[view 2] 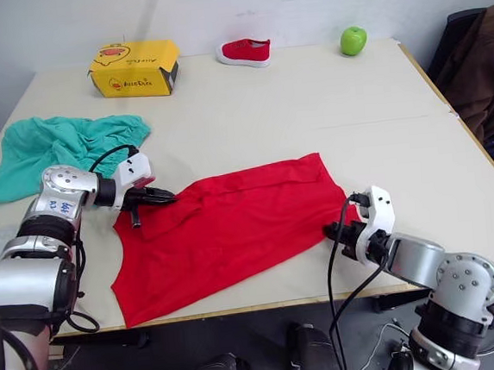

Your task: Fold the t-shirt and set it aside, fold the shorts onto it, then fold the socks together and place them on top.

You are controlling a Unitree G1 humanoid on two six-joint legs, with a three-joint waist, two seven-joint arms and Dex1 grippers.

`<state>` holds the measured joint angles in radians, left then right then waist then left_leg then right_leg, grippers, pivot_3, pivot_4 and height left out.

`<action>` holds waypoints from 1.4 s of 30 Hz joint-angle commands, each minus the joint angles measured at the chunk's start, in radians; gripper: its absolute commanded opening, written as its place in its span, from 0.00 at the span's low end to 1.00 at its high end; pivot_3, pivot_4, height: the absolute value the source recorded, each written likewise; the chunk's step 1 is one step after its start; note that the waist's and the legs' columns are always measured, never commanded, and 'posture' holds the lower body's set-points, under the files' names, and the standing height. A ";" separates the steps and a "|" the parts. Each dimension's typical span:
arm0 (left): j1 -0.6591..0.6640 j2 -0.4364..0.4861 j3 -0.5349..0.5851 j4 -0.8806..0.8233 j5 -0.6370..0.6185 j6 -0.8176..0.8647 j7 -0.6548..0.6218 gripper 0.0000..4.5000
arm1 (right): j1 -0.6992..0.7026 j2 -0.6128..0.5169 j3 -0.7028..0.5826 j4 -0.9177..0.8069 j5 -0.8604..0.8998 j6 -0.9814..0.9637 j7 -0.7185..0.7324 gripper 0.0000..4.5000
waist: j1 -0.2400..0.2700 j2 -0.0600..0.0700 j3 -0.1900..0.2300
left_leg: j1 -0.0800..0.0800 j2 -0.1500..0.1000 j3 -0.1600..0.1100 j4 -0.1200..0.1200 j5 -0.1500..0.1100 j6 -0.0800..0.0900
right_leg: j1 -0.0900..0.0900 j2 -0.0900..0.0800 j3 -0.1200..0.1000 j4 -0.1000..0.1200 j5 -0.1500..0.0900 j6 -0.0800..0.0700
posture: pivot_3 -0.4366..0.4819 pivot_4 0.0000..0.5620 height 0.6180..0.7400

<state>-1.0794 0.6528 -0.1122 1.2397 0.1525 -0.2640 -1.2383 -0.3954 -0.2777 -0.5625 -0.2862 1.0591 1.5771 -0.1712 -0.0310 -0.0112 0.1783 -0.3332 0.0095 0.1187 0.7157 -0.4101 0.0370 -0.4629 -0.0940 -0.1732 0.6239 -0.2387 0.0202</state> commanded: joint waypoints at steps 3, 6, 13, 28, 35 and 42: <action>0.113 0.039 0.037 -0.096 -0.057 0.035 -0.072 0.00 | -0.178 -0.170 0.172 0.243 -0.163 -0.154 0.180 0.01 | -0.004 0.002 0.001 | 0.000 0.000 0.001 0.000 0.000 0.000 | -0.001 0.000 0.001 0.001 0.000 0.000 | 0.48 0.27 1.00; 0.199 0.052 0.066 -0.220 -0.103 0.093 -0.076 0.00 | -0.290 -0.250 0.334 0.394 -0.282 -0.275 0.328 0.01 | -0.003 0.003 0.001 | 0.001 0.001 0.001 -0.001 0.000 0.000 | -0.001 0.000 0.000 0.001 -0.001 -0.001 | 0.48 0.27 1.00; 0.583 0.044 0.161 -0.915 -0.293 0.522 0.029 0.00 | -0.619 -0.287 0.606 0.923 -0.604 -0.644 0.617 0.01 | -0.019 0.007 0.002 | 0.000 0.001 0.001 -0.001 0.000 0.000 | -0.002 -0.001 0.000 0.000 -0.001 -0.001 | 0.48 0.27 1.00; 0.938 -0.084 0.228 -1.563 -0.432 0.980 0.447 0.00 | -0.836 -0.171 0.622 1.395 -0.860 -0.965 0.816 0.01 | 0.003 0.008 0.002 | -0.001 0.001 -0.002 0.000 0.000 0.000 | 0.000 -0.001 0.001 -0.001 0.000 0.000 | 0.48 0.27 1.00; 0.868 -0.019 0.264 -1.441 -0.480 0.970 0.408 0.28 | -0.788 -0.215 0.588 1.207 -0.844 -0.825 0.898 0.28 | 0.002 0.010 0.003 | -0.001 0.001 -0.003 0.000 0.000 -0.001 | 0.000 -0.001 0.000 -0.001 0.000 0.000 | 0.48 0.27 1.00; 0.775 0.147 0.290 -1.292 -0.566 0.888 0.162 0.77 | -0.536 -0.301 0.461 0.496 -0.678 -0.353 0.852 0.81 | 0.007 0.013 0.005 | -0.003 0.002 -0.005 -0.001 0.000 -0.001 | -0.001 -0.001 -0.002 -0.003 0.000 -0.001 | 0.48 0.27 1.00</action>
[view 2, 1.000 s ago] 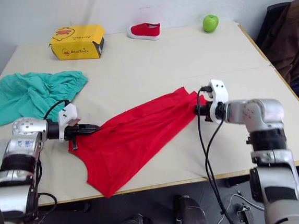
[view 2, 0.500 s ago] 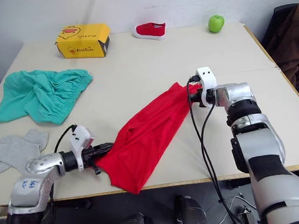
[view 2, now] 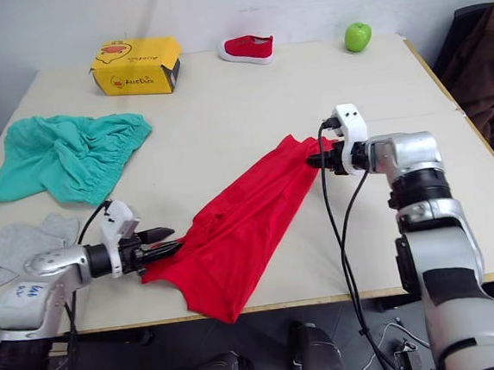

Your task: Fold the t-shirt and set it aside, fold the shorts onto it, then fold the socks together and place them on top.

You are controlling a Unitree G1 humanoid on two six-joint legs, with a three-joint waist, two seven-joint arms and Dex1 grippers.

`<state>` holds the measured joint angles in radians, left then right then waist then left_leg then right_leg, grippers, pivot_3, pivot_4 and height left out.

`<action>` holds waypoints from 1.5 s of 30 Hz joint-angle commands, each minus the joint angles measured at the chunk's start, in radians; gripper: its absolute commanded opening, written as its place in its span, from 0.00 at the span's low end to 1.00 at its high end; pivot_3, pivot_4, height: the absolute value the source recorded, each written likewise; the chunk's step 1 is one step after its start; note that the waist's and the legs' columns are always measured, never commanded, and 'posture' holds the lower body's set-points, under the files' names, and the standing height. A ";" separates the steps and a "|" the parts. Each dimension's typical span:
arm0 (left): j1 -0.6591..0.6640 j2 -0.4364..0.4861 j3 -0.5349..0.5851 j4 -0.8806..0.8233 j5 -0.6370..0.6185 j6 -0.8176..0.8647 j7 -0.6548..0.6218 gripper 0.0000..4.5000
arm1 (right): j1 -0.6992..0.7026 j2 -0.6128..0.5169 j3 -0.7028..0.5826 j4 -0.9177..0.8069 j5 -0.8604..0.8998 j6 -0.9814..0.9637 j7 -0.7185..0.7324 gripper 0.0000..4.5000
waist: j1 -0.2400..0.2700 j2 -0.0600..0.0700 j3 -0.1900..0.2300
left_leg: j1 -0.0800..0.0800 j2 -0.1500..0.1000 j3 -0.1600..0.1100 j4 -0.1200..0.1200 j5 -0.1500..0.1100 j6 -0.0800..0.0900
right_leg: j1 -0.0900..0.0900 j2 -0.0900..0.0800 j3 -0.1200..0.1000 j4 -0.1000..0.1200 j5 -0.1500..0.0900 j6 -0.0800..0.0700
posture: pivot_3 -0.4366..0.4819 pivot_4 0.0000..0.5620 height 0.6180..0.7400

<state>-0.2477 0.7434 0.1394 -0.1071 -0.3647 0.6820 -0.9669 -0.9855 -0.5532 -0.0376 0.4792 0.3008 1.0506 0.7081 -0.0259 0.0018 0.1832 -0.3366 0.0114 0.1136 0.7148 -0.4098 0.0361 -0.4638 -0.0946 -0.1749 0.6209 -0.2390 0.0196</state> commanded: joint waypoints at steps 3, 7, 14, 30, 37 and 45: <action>-0.194 0.082 0.029 0.207 -0.046 -0.135 -0.172 0.96 | 0.148 -0.030 -0.133 -0.514 0.159 0.365 -0.052 1.00 | 0.008 0.001 0.001 | 0.000 0.000 0.000 0.001 0.000 0.000 | 0.000 0.000 0.000 0.000 0.000 0.000 | 0.48 0.27 1.00; -0.428 0.062 -0.046 0.458 0.015 -0.205 -0.212 0.99 | 0.226 -0.020 -0.208 -0.725 0.272 0.554 -0.055 1.00 | 0.025 0.001 0.001 | 0.000 -0.001 0.000 0.002 0.000 0.000 | 0.001 0.000 -0.001 0.000 0.000 0.000 | 0.48 0.27 1.00; -0.813 -0.151 -0.280 0.994 0.270 -0.477 -0.221 0.99 | 0.418 0.028 -0.261 -0.821 0.615 0.564 -0.238 1.00 | 0.036 -0.001 0.000 | -0.001 -0.004 0.000 0.001 0.000 0.000 | 0.002 0.002 -0.002 -0.001 0.001 0.001 | 0.48 0.27 1.00; -0.979 -0.362 -0.309 1.381 0.445 -0.684 -0.124 0.99 | 0.656 0.180 -0.265 -0.741 1.059 0.541 -0.691 1.00 | 0.024 -0.003 0.000 | 0.002 0.002 0.005 0.000 0.001 -0.003 | 0.000 0.009 0.007 -0.001 0.001 0.000 | 0.48 0.27 1.00; -0.981 -0.399 -0.298 1.398 0.475 -0.684 -0.071 0.90 | 0.600 0.277 -0.221 -0.667 1.064 0.488 -0.778 1.00 | 0.023 -0.007 -0.002 | 0.004 0.002 0.005 0.001 0.001 -0.003 | 0.001 0.007 0.008 0.001 0.002 -0.001 | 0.48 0.27 1.00; -0.976 -0.408 -0.285 1.398 0.488 -0.685 -0.069 0.37 | 0.586 0.288 -0.185 -0.622 1.011 0.471 -0.817 0.71 | 0.022 -0.007 -0.002 | 0.003 0.002 0.005 0.001 0.001 -0.003 | 0.001 0.007 0.008 0.001 0.002 -0.001 | 0.48 0.27 1.00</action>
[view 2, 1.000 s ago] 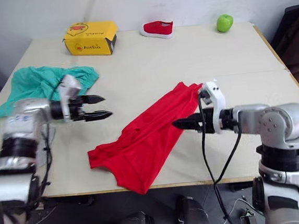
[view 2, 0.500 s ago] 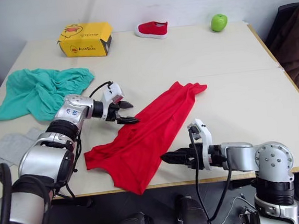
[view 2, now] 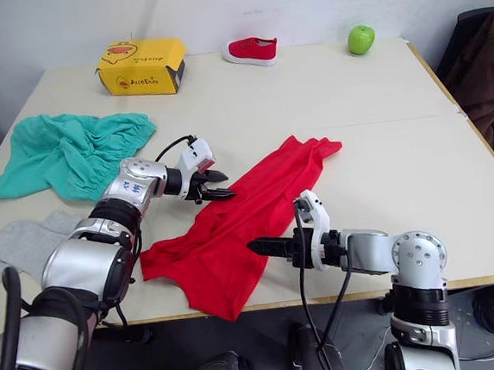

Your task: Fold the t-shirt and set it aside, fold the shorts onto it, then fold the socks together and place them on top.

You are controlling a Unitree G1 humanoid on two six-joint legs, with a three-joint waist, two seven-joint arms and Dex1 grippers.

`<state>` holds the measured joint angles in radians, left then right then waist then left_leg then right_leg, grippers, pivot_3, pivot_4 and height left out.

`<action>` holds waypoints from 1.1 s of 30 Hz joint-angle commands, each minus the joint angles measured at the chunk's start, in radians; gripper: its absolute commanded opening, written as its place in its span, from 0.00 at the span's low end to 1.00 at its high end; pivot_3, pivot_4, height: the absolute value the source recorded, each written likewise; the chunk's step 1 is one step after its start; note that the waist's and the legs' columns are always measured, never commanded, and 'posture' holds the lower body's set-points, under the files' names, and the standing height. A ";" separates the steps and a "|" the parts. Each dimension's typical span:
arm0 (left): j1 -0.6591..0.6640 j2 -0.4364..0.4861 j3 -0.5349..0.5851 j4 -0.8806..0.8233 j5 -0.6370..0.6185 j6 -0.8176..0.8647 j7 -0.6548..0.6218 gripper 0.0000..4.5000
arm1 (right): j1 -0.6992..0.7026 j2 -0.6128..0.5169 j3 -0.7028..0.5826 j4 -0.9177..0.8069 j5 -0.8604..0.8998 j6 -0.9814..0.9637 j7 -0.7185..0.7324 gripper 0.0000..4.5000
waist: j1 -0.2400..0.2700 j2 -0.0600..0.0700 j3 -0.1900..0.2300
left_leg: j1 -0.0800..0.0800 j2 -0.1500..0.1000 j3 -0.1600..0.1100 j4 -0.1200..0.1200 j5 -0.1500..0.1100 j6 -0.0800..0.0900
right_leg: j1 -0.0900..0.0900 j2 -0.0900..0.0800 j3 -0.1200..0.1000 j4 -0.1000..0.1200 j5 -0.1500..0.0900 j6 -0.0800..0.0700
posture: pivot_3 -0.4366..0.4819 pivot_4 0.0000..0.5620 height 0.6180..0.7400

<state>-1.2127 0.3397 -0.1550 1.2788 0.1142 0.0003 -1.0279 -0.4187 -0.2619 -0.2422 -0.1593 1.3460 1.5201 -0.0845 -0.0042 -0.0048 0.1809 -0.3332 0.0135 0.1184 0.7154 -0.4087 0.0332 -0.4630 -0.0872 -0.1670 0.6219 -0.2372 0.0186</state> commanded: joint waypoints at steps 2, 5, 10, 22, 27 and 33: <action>-0.007 -0.003 0.010 0.011 0.010 -0.005 -0.011 0.24 | 0.021 -0.005 0.022 0.014 -0.038 0.000 -0.024 0.56 | 0.000 0.000 0.000 | 0.000 0.000 0.000 0.000 0.000 0.000 | 0.000 0.000 0.000 0.000 0.000 0.000 | 0.48 0.27 1.00; -0.001 -0.002 0.013 0.010 0.012 -0.007 -0.015 0.06 | 0.028 -0.012 0.028 0.001 -0.062 -0.008 -0.028 0.35 | 0.000 0.000 0.000 | 0.000 0.000 0.000 0.000 0.000 0.000 | 0.000 0.000 0.000 0.000 0.000 0.000 | 0.48 0.27 1.00; 0.034 0.023 0.033 0.000 0.002 -0.022 -0.028 0.00 | 0.032 -0.057 0.026 -0.023 -0.091 -0.009 -0.007 0.00 | 0.000 -0.001 -0.001 | 0.000 0.000 0.000 0.000 0.000 0.000 | 0.000 0.000 0.000 0.000 0.000 0.000 | 0.48 0.27 1.00; 0.155 0.126 0.151 -0.104 -0.097 0.026 -0.049 0.00 | -0.093 -0.352 0.092 0.045 -0.124 0.051 0.290 0.00 | -0.005 -0.001 0.000 | -0.001 0.000 0.000 0.000 0.000 0.001 | -0.001 -0.001 -0.001 -0.001 0.000 0.000 | 0.48 0.27 1.00; 0.397 0.119 0.159 -0.527 -0.168 0.148 -0.032 0.00 | -0.174 -0.472 0.253 0.119 -0.271 -0.046 0.537 0.00 | -0.018 -0.001 -0.001 | 0.000 0.000 0.000 -0.001 0.000 0.001 | -0.001 -0.001 -0.001 -0.001 0.000 0.000 | 0.48 0.27 1.00; 0.703 0.082 0.217 -1.084 -0.237 0.427 0.186 0.00 | -0.279 -0.529 0.428 0.205 -0.448 -0.172 0.784 0.00 | -0.017 -0.001 -0.001 | -0.001 0.000 0.000 0.000 0.000 0.001 | -0.001 -0.002 -0.001 -0.001 0.000 0.000 | 0.48 0.27 1.00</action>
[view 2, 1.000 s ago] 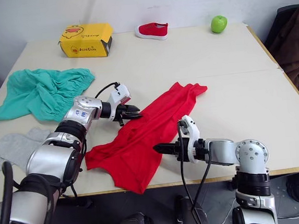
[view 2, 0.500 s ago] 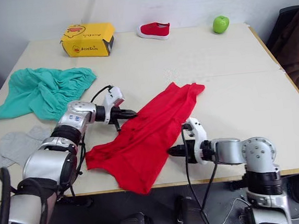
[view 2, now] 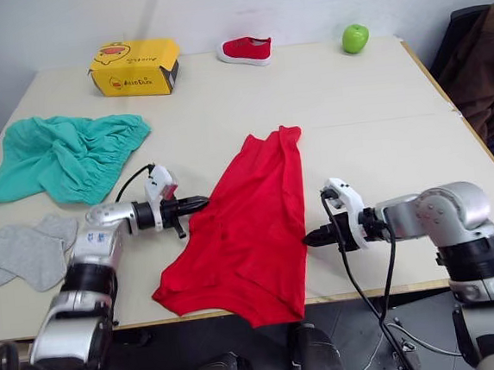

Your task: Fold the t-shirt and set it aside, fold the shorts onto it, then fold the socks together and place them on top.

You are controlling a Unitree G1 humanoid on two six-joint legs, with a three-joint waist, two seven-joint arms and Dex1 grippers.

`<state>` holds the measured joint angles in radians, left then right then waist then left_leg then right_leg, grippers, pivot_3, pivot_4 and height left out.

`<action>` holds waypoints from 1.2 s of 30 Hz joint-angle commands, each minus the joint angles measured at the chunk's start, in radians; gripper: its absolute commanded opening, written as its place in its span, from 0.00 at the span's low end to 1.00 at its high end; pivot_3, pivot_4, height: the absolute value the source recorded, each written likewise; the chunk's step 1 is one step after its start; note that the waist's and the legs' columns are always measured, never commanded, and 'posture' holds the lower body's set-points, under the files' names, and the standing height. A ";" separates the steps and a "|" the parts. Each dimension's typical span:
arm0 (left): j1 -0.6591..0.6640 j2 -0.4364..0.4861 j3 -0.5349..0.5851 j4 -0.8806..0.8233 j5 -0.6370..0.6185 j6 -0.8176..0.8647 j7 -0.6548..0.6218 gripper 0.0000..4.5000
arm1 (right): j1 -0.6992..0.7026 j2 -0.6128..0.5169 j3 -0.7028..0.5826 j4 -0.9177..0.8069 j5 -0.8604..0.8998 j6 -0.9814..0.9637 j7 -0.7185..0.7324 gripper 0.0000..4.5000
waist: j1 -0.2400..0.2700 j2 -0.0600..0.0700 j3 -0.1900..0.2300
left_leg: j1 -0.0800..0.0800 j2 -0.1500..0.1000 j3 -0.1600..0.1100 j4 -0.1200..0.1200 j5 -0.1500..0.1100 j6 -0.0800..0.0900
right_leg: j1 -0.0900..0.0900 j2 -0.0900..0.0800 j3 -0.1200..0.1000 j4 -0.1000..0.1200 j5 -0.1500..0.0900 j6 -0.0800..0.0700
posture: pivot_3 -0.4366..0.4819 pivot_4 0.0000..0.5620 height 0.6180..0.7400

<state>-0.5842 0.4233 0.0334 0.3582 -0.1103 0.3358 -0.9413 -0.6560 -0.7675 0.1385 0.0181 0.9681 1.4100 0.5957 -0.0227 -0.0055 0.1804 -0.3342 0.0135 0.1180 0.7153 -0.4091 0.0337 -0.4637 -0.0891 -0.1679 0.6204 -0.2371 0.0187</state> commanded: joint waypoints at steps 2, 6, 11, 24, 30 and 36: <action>0.142 0.001 0.053 -0.264 -0.015 0.132 0.167 0.00 | -0.078 -0.028 0.093 0.068 -0.124 -0.097 0.166 0.00 | 0.003 0.000 0.000 | 0.000 0.000 0.000 0.000 0.000 0.000 | 0.000 0.000 0.000 0.000 0.000 0.000 | 0.48 0.27 1.00; 0.253 0.017 0.121 -0.434 -0.059 0.231 0.244 0.00 | -0.162 -0.052 0.207 0.141 -0.247 -0.191 0.336 0.00 | 0.002 0.000 0.000 | 0.001 0.000 0.000 0.000 0.000 0.000 | 0.000 -0.001 0.000 0.000 0.000 0.000 | 0.48 0.27 1.00; 0.270 0.033 0.185 -0.475 -0.098 0.287 0.316 0.00 | -0.274 -0.062 0.319 0.275 -0.413 -0.342 0.534 0.00 | 0.010 0.000 0.000 | 0.001 0.000 0.000 0.000 0.000 0.000 | 0.000 -0.001 -0.001 0.000 0.000 0.000 | 0.48 0.27 1.00; 0.097 0.084 0.088 -0.259 -0.097 0.230 0.256 0.00 | -0.130 -0.012 0.131 0.157 -0.456 -0.370 0.530 0.04 | 0.043 0.000 0.000 | -0.002 -0.001 -0.003 0.000 0.000 0.000 | 0.000 -0.004 -0.007 -0.001 0.000 0.000 | 0.48 0.27 1.00; 0.073 0.221 0.018 -0.207 -0.069 0.083 0.088 0.34 | 0.016 -0.096 0.042 -0.023 -0.514 -0.509 0.505 0.43 | 0.042 0.000 0.000 | -0.002 -0.001 -0.003 0.000 0.000 0.000 | 0.001 -0.003 -0.007 -0.002 0.000 0.000 | 0.48 0.27 1.00; 0.183 0.361 0.070 -0.299 -0.133 -0.030 -0.066 0.77 | 0.201 -0.232 -0.028 -0.152 -0.594 -0.837 0.585 0.91 | 0.037 0.001 0.001 | -0.001 -0.001 -0.002 -0.001 0.000 0.000 | 0.001 -0.003 -0.007 -0.003 0.000 0.000 | 0.48 0.27 1.00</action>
<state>-0.4312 0.7612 0.0709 0.1249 -0.2105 0.3661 -0.9543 -0.4730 -0.9830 0.1653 -0.0905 0.3849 0.6690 1.1643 0.0140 -0.0046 0.1810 -0.3353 0.0126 0.1156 0.7145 -0.4093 0.0332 -0.4628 -0.0923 -0.1748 0.6178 -0.2373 0.0187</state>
